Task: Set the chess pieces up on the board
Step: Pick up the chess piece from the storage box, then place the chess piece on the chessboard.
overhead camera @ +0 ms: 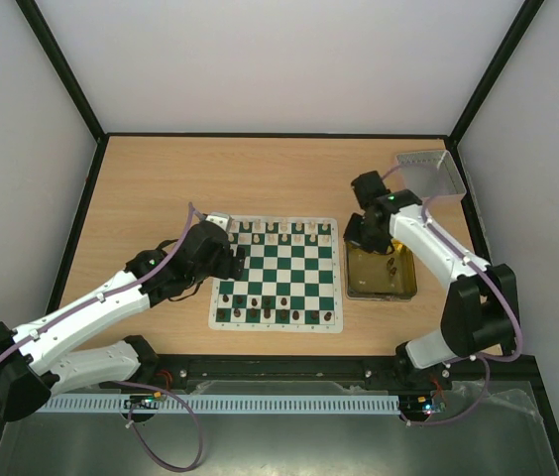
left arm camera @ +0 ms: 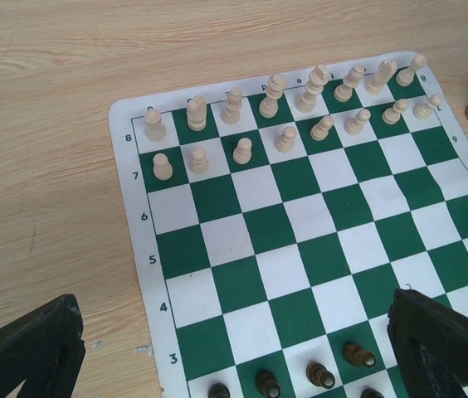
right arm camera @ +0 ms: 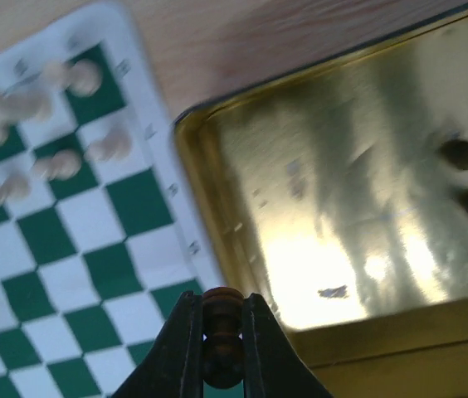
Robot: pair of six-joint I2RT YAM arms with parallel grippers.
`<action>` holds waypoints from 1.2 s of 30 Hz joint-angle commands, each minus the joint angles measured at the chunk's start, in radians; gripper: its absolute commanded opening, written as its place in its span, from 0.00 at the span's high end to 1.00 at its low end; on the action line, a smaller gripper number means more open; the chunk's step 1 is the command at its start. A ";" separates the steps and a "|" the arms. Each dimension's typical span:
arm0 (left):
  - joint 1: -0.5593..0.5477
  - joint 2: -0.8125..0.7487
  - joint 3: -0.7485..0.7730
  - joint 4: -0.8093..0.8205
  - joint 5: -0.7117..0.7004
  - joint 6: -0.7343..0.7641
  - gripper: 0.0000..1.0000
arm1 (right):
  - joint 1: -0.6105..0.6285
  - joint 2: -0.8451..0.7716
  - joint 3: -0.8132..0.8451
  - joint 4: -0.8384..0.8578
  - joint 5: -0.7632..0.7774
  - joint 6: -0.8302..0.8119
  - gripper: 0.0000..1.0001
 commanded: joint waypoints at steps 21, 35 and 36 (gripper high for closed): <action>0.006 -0.003 -0.003 -0.007 -0.021 0.004 0.01 | 0.542 0.218 -0.054 0.097 0.024 0.114 0.94; 0.007 -0.008 -0.003 -0.006 -0.022 0.005 0.01 | 0.584 0.282 -0.048 0.121 -0.008 0.112 0.94; 0.006 -0.009 -0.004 -0.006 -0.021 0.005 0.01 | 0.585 0.283 -0.048 0.121 -0.009 0.112 0.94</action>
